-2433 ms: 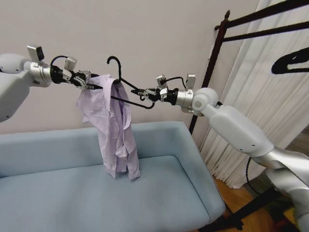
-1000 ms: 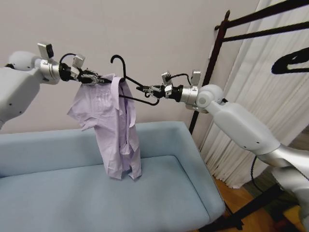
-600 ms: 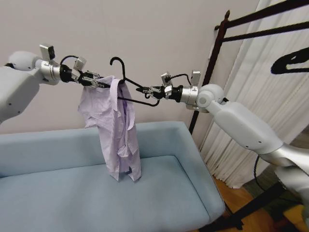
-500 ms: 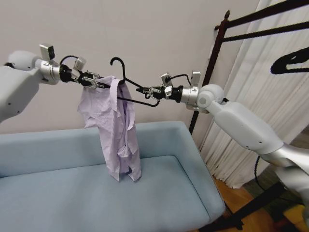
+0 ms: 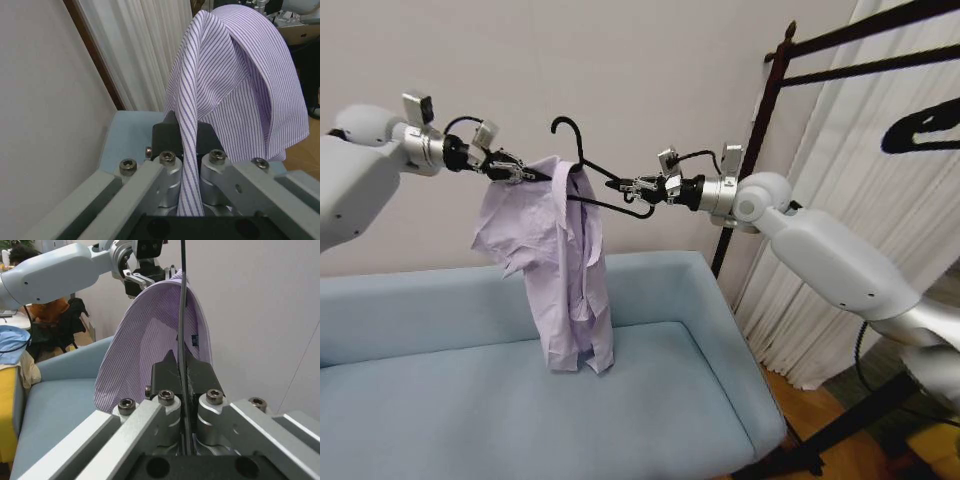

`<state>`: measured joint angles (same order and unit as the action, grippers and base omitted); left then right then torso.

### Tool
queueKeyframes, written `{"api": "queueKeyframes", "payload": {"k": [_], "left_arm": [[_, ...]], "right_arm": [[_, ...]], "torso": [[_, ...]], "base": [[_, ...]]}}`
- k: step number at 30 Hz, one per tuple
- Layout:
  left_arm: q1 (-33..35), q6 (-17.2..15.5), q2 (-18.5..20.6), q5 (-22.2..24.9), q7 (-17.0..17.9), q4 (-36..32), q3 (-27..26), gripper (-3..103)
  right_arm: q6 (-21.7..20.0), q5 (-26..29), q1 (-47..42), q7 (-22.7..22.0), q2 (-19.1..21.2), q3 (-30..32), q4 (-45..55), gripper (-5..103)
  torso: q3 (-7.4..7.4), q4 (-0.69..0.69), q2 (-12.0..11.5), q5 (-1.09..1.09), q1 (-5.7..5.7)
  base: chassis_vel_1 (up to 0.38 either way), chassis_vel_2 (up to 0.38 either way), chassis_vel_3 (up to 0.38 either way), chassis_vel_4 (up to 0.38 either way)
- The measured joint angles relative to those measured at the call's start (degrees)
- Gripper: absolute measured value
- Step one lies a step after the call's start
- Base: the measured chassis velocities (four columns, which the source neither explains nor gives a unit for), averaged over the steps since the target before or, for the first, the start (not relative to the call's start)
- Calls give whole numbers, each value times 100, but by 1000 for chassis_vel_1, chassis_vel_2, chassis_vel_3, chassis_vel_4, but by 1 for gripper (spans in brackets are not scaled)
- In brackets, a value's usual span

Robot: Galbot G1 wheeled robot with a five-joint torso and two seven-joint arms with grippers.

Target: Pick up the clothes from the sofa and hang them on the clothes hanger.

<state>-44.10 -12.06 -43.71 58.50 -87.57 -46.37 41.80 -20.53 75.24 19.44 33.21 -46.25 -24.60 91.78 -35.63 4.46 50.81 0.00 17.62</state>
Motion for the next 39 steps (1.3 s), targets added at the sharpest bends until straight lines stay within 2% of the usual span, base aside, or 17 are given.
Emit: {"api": "queueKeyframes", "payload": {"k": [8, 10, 15, 18, 19, 22, 25, 29, 31, 35, 39], "left_arm": [[61, -64, -94, 11, 1, 13, -116, 2], [77, -64, -127, 15, -22, 5, -125, 2], [105, -61, -144, 16, -22, 1, -161, 2], [138, -54, -146, 16, -22, -17, -210, 2], [138, -54, -146, 16, -22, -17, -210, 2], [204, -38, -98, 16, -21, -70, -268, 2], [250, -38, -56, 20, -20, -117, -321, 2], [327, -23, 24, 32, -17, -175, -422, 2], [351, -23, 40, 33, -17, -189, -459, 2], [527, -23, 141, 34, -14, -293, -655, 2], [674, -23, 215, 35, -13, -359, -801, 2]], "right_arm": [[-14, -36, -13, 1, 105, 0, 9, 1], [-10, -72, -18, 16, 122, 6, 4, 12], [11, -98, -21, -48, 161, 6, -30, 22], [32, -119, -21, -178, 167, 18, -76, 38], [32, -119, -21, -178, 167, 18, -76, 38], [42, -124, 2, -313, 153, 66, -145, 54], [42, -124, 60, -429, 122, 86, -217, 60], [42, -125, 169, -555, 46, 105, -400, 82], [43, -129, 179, -620, 19, 131, -443, 82], [56, -119, 192, -958, -61, 288, -576, 99], [56, -97, 110, -1195, -61, 484, -607, 100]], "torso": [[0, 1, 0, 0, 0], [0, 1, 0, 1, 0], [0, 1, 0, 0, 0], [0, 0, 0, 1, 0], [0, 0, 0, 1, 0], [0, 0, 0, 0, 0], [0, 0, 0, 0, 0], [0, 0, 0, -1, 0], [0, 0, 0, 0, 0], [0, 0, 0, 0, 0], [0, -1, 0, -1, 0]], "base": [[0, 0, 0, 0], [0, 0, 0, 0], [0, 0, 0, 0], [0, 0, 0, 0], [0, 0, 0, 0], [0, 0, 0, 0], [0, 0, 0, 0], [0, 0, 0, 0], [0, 0, 0, 0], [0, 0, 0, 0], [0, 0, 0, 0]]}}
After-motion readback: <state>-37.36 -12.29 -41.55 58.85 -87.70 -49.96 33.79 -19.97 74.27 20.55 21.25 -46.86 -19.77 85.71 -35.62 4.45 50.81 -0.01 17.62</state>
